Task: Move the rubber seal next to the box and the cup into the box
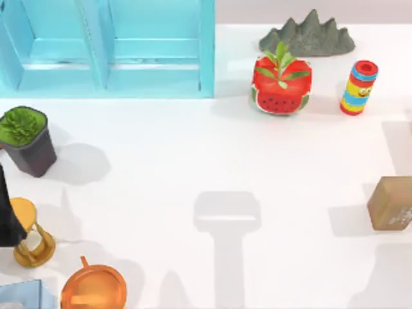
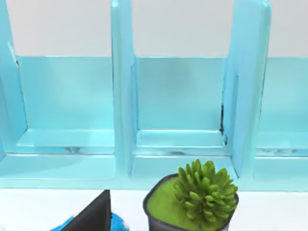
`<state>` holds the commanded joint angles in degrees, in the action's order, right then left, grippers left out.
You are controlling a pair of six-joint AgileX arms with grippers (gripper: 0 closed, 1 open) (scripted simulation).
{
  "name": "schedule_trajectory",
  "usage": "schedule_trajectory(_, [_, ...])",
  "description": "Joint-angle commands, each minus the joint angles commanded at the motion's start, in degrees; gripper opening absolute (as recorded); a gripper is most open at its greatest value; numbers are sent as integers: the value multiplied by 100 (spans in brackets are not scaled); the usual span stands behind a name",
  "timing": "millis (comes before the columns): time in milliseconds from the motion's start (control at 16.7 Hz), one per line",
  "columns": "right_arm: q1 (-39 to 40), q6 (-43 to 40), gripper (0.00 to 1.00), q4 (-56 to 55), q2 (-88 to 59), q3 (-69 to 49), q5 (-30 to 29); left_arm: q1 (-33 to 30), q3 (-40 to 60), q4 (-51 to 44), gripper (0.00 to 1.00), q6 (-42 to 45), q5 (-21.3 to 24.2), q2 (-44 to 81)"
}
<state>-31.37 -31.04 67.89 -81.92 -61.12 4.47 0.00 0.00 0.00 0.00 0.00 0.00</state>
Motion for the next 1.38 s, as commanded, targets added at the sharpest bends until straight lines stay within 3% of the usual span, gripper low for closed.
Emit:
schedule_trajectory(300, [20, 4, 0, -72, -41, -23, 11, 0, 0, 0, 100, 0, 0, 0])
schedule_trajectory(720, [-102, -82, 0, -1405, -176, 67, 400, 0, 0, 0, 100, 0, 0, 0])
schedule_trajectory(1380, [-78, -70, 0, -1567, -504, 1069, 2, 0, 0, 0, 100, 0, 0, 0])
